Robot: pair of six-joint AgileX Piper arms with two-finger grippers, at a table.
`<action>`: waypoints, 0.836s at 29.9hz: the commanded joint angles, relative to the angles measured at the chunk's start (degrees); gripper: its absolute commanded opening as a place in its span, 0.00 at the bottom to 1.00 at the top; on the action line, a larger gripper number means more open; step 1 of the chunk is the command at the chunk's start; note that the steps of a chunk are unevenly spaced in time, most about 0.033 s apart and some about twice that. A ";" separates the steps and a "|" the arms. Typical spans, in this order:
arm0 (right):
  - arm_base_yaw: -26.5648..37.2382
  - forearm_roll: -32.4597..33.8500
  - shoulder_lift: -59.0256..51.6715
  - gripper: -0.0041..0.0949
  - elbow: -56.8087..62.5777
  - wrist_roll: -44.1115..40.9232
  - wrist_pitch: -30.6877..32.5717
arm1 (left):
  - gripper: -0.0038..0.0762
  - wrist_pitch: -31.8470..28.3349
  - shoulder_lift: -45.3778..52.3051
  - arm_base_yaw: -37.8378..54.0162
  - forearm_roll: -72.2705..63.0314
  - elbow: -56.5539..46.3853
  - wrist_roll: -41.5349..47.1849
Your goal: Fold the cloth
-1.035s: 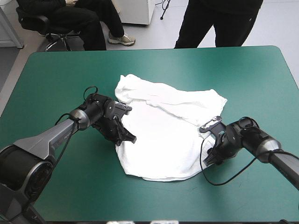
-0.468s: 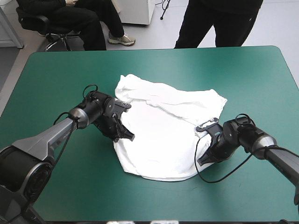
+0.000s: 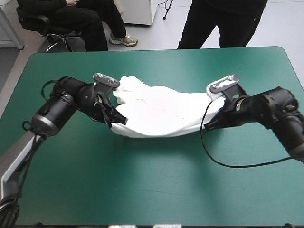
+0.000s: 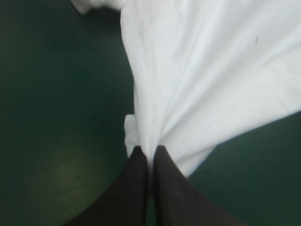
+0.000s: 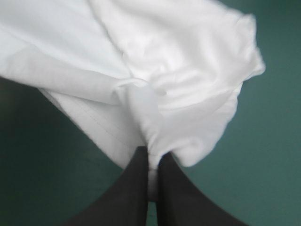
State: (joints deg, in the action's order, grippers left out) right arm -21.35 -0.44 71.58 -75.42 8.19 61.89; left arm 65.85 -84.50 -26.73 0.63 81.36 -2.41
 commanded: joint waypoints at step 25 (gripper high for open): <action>0.10 -11.98 -5.66 0.02 -59.79 6.83 -11.03 | 0.03 -4.67 11.23 -0.16 -15.28 65.87 -4.48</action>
State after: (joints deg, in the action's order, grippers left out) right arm -21.35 -8.87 66.53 -130.73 12.50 57.48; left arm 67.97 -75.45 -26.73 -10.23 143.06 -4.68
